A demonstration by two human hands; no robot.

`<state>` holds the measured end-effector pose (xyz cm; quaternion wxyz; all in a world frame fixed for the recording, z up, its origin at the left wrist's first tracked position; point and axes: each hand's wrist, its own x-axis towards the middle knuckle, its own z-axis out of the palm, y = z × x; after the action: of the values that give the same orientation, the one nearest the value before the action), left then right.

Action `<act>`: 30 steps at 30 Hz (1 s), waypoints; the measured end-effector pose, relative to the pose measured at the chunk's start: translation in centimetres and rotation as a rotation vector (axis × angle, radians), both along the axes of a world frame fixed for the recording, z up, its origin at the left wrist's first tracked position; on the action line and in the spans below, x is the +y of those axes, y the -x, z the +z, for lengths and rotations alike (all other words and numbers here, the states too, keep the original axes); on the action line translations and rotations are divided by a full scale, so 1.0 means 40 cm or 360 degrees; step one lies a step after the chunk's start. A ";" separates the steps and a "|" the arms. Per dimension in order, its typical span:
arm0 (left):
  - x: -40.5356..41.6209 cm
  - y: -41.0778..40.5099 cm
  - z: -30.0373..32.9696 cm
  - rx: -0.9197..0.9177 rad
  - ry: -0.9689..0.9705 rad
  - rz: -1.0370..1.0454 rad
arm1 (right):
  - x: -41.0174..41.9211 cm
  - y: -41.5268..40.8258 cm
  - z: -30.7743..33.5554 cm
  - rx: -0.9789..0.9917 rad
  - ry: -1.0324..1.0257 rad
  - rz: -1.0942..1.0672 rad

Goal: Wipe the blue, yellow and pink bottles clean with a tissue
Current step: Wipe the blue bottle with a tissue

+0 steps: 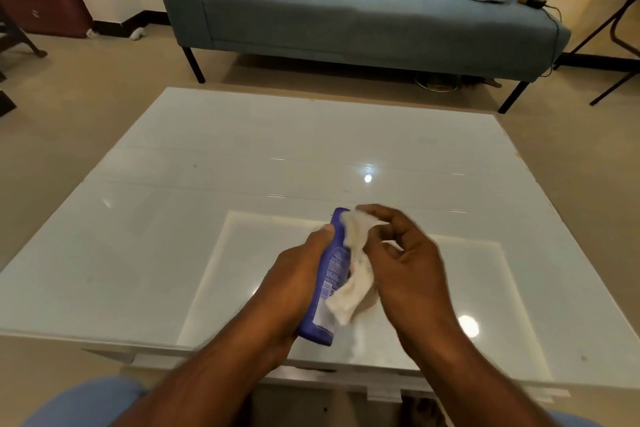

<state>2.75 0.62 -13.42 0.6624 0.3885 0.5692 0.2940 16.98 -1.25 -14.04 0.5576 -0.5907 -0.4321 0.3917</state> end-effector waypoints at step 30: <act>0.000 0.029 0.030 -0.0459 0.0062 0.0297 | -0.031 0.016 0.019 -0.0222 -0.0061 0.0317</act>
<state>1.60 0.61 -12.24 0.7144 0.2749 0.5075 0.3957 16.32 -2.47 -13.28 0.4958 -0.5599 -0.5337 0.3947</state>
